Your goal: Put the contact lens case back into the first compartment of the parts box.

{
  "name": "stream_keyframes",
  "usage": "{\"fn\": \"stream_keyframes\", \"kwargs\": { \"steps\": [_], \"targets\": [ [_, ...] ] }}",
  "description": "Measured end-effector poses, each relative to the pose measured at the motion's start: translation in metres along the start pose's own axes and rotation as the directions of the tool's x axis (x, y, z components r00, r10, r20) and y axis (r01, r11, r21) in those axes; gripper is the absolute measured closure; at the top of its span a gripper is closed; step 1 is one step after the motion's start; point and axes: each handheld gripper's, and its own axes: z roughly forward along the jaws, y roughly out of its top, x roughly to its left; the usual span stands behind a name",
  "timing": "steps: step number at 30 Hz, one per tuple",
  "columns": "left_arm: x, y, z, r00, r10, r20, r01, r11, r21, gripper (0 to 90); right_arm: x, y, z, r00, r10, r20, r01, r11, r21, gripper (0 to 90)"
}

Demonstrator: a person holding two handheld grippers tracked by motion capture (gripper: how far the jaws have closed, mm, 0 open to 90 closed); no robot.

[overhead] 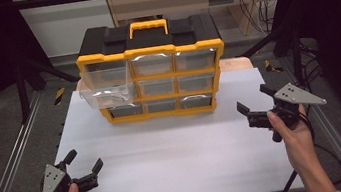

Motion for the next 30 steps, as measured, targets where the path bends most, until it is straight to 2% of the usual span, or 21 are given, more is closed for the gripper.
{"fn": "stream_keyframes", "kwargs": {
  "steps": [9, 19, 23, 24, 28, 30],
  "targets": [
    [0.002, -0.002, -0.001, 1.0, -0.003, -0.002, 0.003, 1.0, 0.009, 1.1, -0.008, -0.033, -0.007, 0.9996, 0.029, 0.004, -0.029, 0.9995, 0.016, 3.3],
    [-0.002, -0.005, -0.001, 0.9986, -0.018, 0.05, 0.018, 0.9998, 0.002, 1.8, -0.014, -0.075, -0.014, 0.9991, 0.042, 0.003, -0.042, 0.999, 0.015, 4.6],
    [-0.003, -0.003, -0.005, 0.9981, -0.027, 0.056, 0.028, 0.9995, -0.018, 1.7, -0.012, -0.093, -0.013, 0.998, 0.062, -0.013, -0.061, 0.9977, 0.03, 5.4],
    [-0.003, -0.003, -0.004, 0.9979, -0.029, 0.058, 0.03, 0.9994, -0.018, 1.8, -0.011, -0.097, -0.012, 0.9984, 0.053, -0.017, -0.053, 0.9981, 0.03, 5.5],
    [-0.005, -0.003, -0.002, 0.9963, -0.039, 0.077, 0.039, 0.9992, 0.007, 1.7, -0.006, -0.108, -0.006, 0.9973, 0.067, -0.031, -0.066, 0.9973, 0.032, 5.7],
    [-0.007, -0.003, -0.001, 0.9958, -0.031, 0.087, 0.029, 0.9994, 0.022, 1.9, -0.004, -0.111, -0.003, 0.996, 0.081, -0.037, -0.08, 0.9964, 0.028, 5.8]
  ]
}}
